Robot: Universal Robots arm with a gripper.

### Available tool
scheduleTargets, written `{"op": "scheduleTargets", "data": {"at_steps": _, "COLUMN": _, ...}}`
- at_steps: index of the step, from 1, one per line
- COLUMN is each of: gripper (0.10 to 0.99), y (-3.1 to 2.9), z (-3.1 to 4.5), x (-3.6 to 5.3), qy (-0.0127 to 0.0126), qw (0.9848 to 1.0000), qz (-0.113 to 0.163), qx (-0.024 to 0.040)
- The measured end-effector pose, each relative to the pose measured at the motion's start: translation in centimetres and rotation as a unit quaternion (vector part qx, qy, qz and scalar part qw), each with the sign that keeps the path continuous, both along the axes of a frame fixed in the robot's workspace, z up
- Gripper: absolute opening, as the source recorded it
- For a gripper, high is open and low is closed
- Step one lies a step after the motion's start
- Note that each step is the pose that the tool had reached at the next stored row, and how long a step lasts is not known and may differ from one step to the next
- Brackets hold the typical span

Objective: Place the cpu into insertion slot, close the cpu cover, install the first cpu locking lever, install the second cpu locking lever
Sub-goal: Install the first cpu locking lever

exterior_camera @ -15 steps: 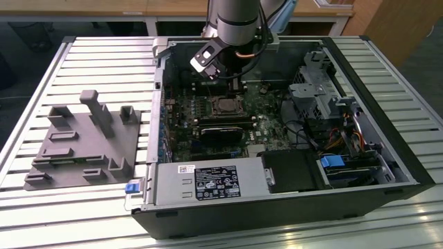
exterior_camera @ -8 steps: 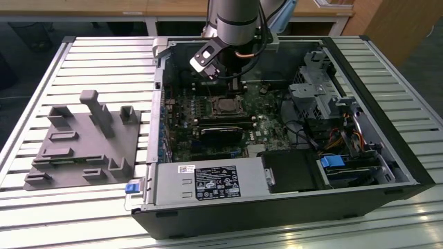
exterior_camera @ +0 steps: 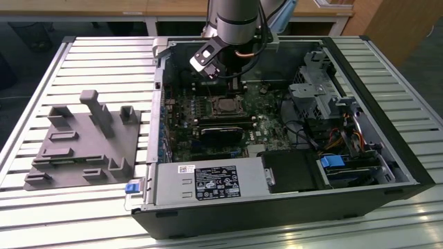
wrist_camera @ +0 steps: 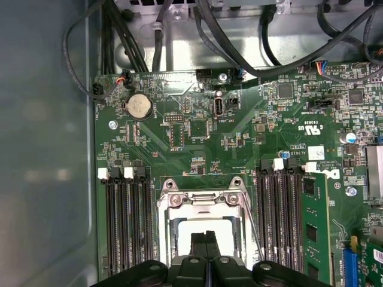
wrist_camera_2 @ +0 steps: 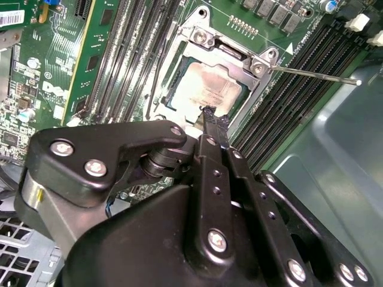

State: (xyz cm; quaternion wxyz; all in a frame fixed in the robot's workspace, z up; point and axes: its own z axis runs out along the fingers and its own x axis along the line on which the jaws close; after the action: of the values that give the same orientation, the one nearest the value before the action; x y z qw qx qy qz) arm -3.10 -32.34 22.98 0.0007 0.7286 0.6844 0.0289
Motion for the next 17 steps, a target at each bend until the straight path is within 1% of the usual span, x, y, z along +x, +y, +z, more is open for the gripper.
{"op": "scheduleTargets", "data": {"at_steps": 3, "gripper": 0.106, "y": 0.0, "z": 0.19, "x": 0.0, "qy": -0.0001, "qw": 1.0, "qz": 0.0, "qx": 0.0001}}
{"op": "scheduleTargets", "data": {"at_steps": 6, "gripper": 0.106, "y": 0.0, "z": 0.58, "x": 0.0, "qy": -0.0001, "qw": 1.0, "qz": 0.0, "qx": 0.0001}}
{"op": "scheduleTargets", "data": {"at_steps": 17, "gripper": 0.106, "y": 0.01, "z": 2.84, "x": 0.0, "qy": -0.0001, "qw": 1.0, "qz": 0.0, "qx": -0.0001}}
